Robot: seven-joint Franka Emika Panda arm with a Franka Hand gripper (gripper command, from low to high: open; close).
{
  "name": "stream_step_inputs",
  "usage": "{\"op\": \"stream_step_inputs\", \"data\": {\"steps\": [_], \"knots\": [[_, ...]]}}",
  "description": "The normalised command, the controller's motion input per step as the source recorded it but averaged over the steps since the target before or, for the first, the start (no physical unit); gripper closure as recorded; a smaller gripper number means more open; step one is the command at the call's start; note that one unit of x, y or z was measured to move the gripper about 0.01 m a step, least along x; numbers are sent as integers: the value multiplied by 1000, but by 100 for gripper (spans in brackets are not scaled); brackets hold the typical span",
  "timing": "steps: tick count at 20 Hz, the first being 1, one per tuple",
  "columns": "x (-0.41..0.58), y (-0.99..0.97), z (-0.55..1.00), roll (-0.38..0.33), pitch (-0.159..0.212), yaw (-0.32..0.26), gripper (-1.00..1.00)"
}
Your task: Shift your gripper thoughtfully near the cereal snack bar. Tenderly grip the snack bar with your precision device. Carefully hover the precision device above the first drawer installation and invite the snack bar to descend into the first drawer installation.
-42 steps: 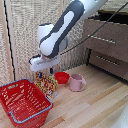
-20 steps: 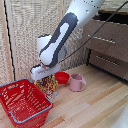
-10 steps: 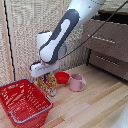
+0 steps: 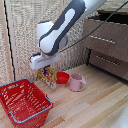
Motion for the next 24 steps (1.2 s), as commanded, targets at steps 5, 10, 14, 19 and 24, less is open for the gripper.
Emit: {"op": "stream_step_inputs", "data": {"steps": [5,10,14,19,24], "knots": [[224,-81,745,-3,107,0,100],[245,-110,833,0,122,-15,100],[210,-118,858,1,138,-44,100],[204,-75,825,32,135,-50,100],[153,-223,870,53,109,-36,100]]}}
